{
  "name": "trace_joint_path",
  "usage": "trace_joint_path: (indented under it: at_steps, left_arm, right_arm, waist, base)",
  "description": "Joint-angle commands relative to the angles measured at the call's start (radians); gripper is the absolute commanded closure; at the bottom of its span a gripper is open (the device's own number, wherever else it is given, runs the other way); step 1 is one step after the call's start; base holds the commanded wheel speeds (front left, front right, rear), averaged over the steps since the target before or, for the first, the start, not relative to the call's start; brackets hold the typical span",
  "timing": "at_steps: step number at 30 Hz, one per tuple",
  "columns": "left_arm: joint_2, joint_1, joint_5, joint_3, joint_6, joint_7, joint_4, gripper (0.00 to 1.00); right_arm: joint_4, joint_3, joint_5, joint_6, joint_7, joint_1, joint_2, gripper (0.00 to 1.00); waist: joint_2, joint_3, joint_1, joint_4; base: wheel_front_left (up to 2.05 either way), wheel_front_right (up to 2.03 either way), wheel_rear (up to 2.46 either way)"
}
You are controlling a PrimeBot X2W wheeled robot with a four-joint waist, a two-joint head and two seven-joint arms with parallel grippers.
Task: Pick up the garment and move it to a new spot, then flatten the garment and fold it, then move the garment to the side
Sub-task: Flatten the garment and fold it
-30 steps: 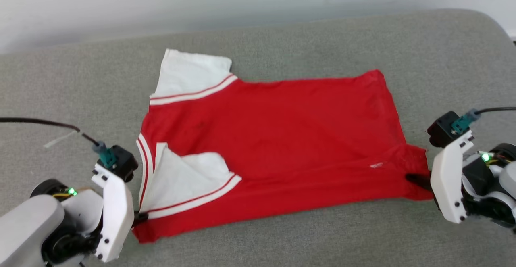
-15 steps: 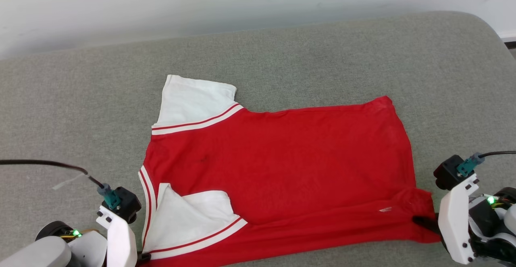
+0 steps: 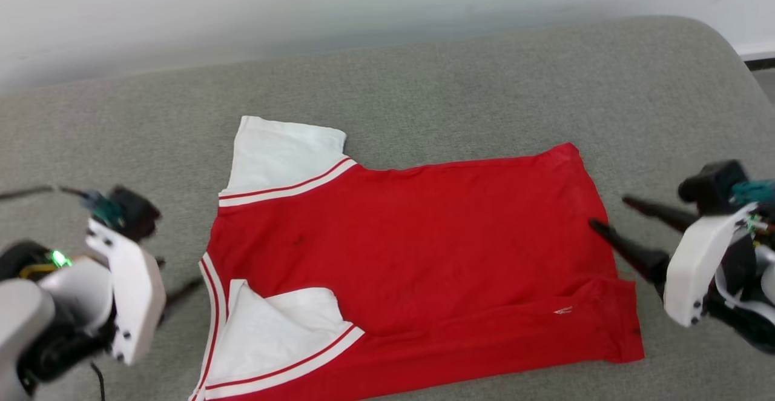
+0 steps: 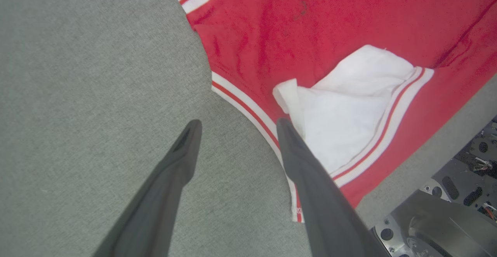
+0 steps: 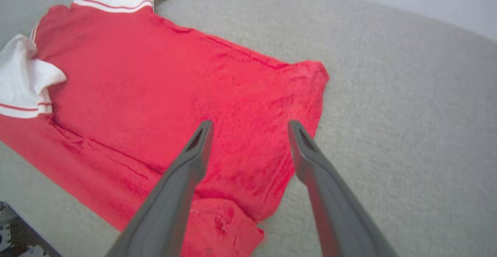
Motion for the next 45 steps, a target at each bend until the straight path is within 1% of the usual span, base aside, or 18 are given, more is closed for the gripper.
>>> trace_joint_path:
  at_steps: [1,6,10,13,16,20,23,28,33,35,38,39,40,41,45]
  left_arm:
    - [0.003,-0.024,0.009,0.014,0.006,-0.011,0.0,0.0]
    - [0.005,-0.115,0.019,0.064,0.012,-0.009,0.027,0.0]
    - [-0.008,-0.204,0.026,0.093,0.0,0.018,0.069,0.0]
    - [-0.022,-0.296,0.031,0.117,-0.011,0.051,0.108,0.0]
    - [-0.043,-0.395,0.041,0.134,-0.019,0.097,0.154,0.0]
    - [-0.063,-0.515,0.047,0.136,-0.029,0.194,0.221,0.0]
    - [-0.071,-0.597,0.03,0.134,-0.049,0.285,0.257,0.0]
    - [-0.101,-0.699,0.013,0.129,-0.065,0.378,0.324,0.0]
    - [-0.136,-0.749,0.027,0.098,-0.074,0.438,0.392,0.0]
    - [-0.148,-0.749,0.024,0.088,-0.078,0.448,0.418,0.0]
    - [-0.153,-0.724,0.038,0.043,-0.088,0.472,0.442,0.0]
    - [-0.155,-0.714,0.035,0.029,-0.092,0.479,0.446,0.39]
    - [-0.155,-0.71,0.029,0.025,-0.093,0.473,0.448,0.96]
    - [-0.157,-0.706,0.024,0.022,-0.094,0.468,0.45,1.0]
    - [-0.139,-0.709,0.028,0.009,-0.097,0.436,0.447,1.0]
  right_arm:
    - [-0.003,-0.026,-0.014,-0.001,-0.038,-0.005,0.017,0.0]
    - [-0.034,-0.152,-0.124,-0.001,-0.213,0.016,0.072,0.0]
    - [-0.046,-0.3,-0.222,-0.001,-0.321,0.061,0.137,0.0]
    - [-0.087,-0.422,-0.301,-0.001,-0.362,0.114,0.194,0.0]
    - [-0.153,-0.548,-0.375,-0.001,-0.376,0.174,0.252,0.0]
    - [-0.263,-0.656,-0.463,-0.001,-0.359,0.248,0.322,0.0]
    - [-0.336,-0.693,-0.502,-0.001,-0.337,0.278,0.363,0.0]
    - [-0.401,-0.721,-0.538,-0.001,-0.309,0.291,0.404,0.0]
    - [-0.42,-0.721,-0.548,-0.001,-0.3,0.274,0.42,0.0]
    - [-0.415,-0.715,-0.548,-0.001,-0.299,0.267,0.422,0.0]
    - [-0.401,-0.711,-0.55,-0.001,-0.304,0.257,0.423,0.0]
    - [-0.397,-0.711,-0.547,-0.001,-0.304,0.254,0.422,0.0]
    - [-0.392,-0.712,-0.543,-0.001,-0.303,0.249,0.418,0.0]
    - [-0.388,-0.714,-0.543,-0.001,-0.301,0.243,0.411,0.0]
    - [-0.383,-0.729,-0.563,-0.001,-0.291,0.191,0.378,0.0]
  waist:
    - [-0.0001,0.009,0.0,-0.009]
    - [-0.0001,0.049,0.0,-0.033]
    - [-0.0001,0.097,0.0,-0.053]
    - [-0.0001,0.148,0.0,-0.067]
    - [-0.0001,0.202,0.0,-0.083]
    - [-0.0001,0.272,0.0,-0.109]
    - [-0.0001,0.322,0.0,-0.132]
    - [-0.0001,0.395,0.0,-0.159]
    - [-0.0001,0.446,0.0,-0.173]
    - [-0.0001,0.455,0.0,-0.176]
    - [-0.0001,0.461,0.0,-0.176]
    - [-0.0001,0.46,0.0,-0.175]
    - [-0.0001,0.458,0.0,-0.174]
    - [-0.0001,0.454,0.0,-0.172]
    - [-0.0001,0.424,0.0,-0.163]
  base:
    - [0.0,0.0,0.0]
    - [0.0,0.0,0.0]
    - [0.0,0.0,0.0]
    - [0.0,0.0,0.0]
    - [0.0,0.0,0.0]
    - [0.0,0.0,0.0]
    - [0.0,0.0,0.0]
    - [0.0,0.0,0.0]
    - [0.0,0.0,0.0]
    - [0.0,0.0,0.0]
    - [0.0,0.0,0.0]
    - [0.0,0.0,0.0]
    - [0.0,0.0,0.0]
    - [0.0,0.0,0.0]
    - [0.0,0.0,0.0]
